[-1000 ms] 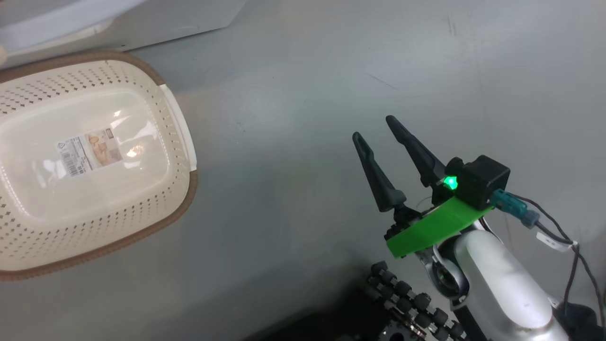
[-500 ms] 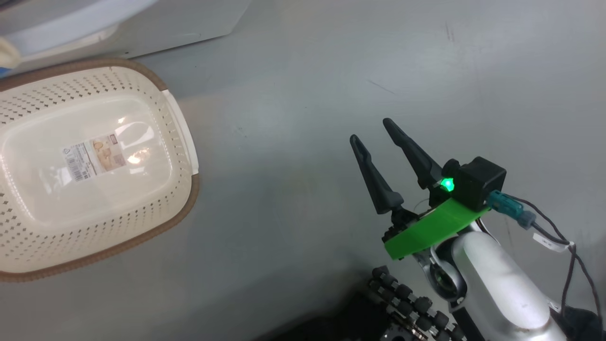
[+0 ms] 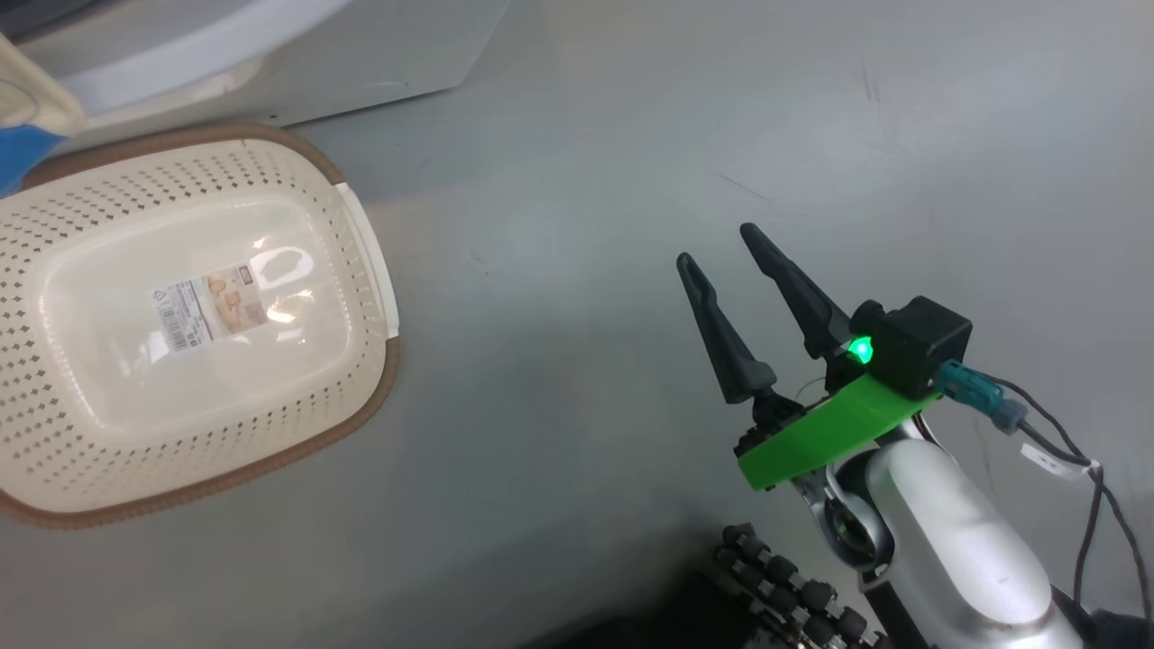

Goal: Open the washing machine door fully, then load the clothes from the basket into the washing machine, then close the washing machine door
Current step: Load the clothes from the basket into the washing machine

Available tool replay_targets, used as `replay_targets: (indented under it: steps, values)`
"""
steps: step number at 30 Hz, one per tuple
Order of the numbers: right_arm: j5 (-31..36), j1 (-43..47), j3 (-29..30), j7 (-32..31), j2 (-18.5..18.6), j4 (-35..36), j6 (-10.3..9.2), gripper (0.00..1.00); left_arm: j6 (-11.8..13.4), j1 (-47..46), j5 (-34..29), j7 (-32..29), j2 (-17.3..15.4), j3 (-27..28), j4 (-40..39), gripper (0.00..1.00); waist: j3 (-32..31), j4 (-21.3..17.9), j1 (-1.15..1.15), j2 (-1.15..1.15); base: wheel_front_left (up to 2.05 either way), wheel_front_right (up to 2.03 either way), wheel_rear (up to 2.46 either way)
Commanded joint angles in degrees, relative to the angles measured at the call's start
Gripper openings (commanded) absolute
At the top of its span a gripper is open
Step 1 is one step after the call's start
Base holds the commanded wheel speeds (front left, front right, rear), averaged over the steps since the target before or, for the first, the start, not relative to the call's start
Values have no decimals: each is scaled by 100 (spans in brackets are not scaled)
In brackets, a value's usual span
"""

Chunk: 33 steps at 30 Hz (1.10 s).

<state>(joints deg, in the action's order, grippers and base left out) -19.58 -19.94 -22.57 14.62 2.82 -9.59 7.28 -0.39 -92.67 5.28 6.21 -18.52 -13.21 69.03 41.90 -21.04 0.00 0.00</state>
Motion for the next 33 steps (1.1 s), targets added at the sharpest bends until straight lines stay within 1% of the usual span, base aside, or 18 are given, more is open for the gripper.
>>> replay_targets:
  steps: [1,9,28,33]
  values:
    - [26,195,-64,38,6,133,21,100,49,-121,36,60,-125,15,-137,100,-62,47,0,0,0,0,0]
    - [94,205,5,38,6,99,21,100,99,128,235,222,96,60,61,100,-337,194,0,0,0,0,0]
    - [222,318,199,38,6,16,21,100,45,706,605,623,404,115,277,100,-923,463,0,0,0,0,0]
    - [274,343,297,38,6,14,21,100,22,947,689,750,539,112,260,100,-1095,583,0,0,0,0,0]
